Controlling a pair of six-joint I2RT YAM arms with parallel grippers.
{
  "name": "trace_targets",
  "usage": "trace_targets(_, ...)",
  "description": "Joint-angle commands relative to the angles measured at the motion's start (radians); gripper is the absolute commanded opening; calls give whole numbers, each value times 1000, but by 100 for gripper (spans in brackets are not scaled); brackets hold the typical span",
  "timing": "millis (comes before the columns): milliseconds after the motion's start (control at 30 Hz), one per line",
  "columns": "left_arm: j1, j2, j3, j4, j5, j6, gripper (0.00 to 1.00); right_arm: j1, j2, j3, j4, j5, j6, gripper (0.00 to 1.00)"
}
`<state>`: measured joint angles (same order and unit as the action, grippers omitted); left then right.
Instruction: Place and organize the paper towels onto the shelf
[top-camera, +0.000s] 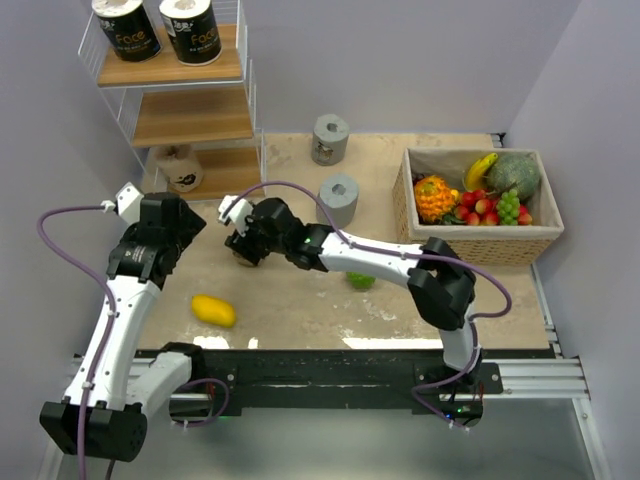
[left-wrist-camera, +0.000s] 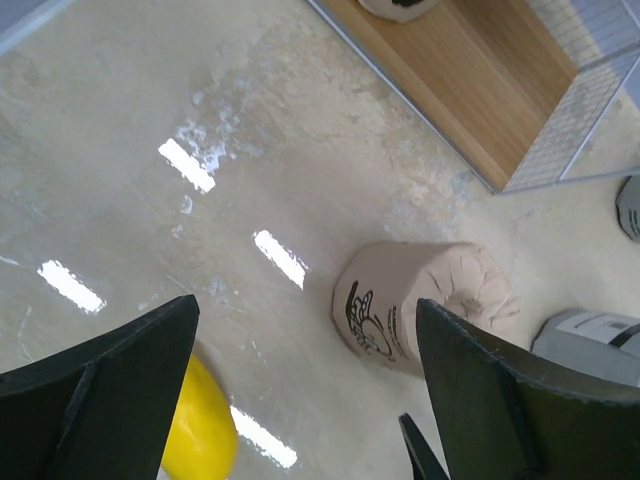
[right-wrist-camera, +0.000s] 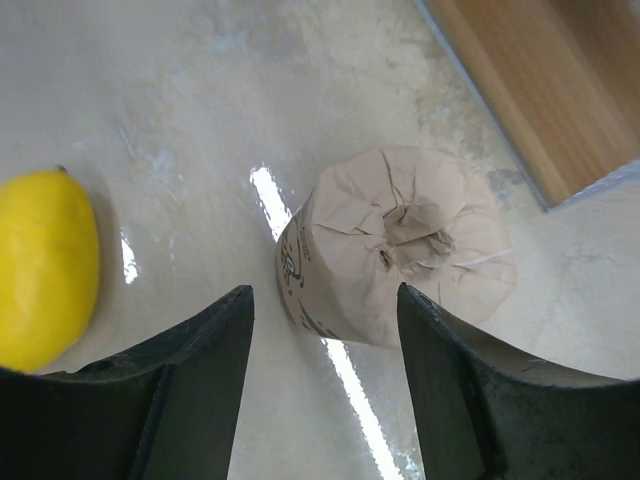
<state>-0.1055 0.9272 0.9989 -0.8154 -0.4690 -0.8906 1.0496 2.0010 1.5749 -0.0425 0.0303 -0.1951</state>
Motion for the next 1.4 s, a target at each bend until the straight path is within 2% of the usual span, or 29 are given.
trace_targets(0, -2, 10, 35, -1, 114, -24, 95, 7, -209, -59, 174, -12, 94, 66)
trace_targets(200, -8, 4, -35, 163, 251, -5, 93, 6, -320, -102, 112, 51, 187, 69)
trace_targets(433, -123, 123, -66, 185, 227, -77, 90, 6, -590, -401, 75, 203, 428, 69)
trace_targets(633, -146, 206, -94, 285, 233, -90, 86, 6, -786, -619, 52, 207, 558, 69)
trace_targets(900, -157, 326, -89, 334, 302, -114, 80, 7, -938, -674, -42, 296, 540, 70)
trace_targets(1100, -180, 343, -126, 354, 279, -143, 72, 6, -1010, -704, -68, 342, 522, 70)
trace_targets(1367, -180, 384, -135, 341, 237, -153, 67, 7, -1056, -717, -77, 373, 510, 70)
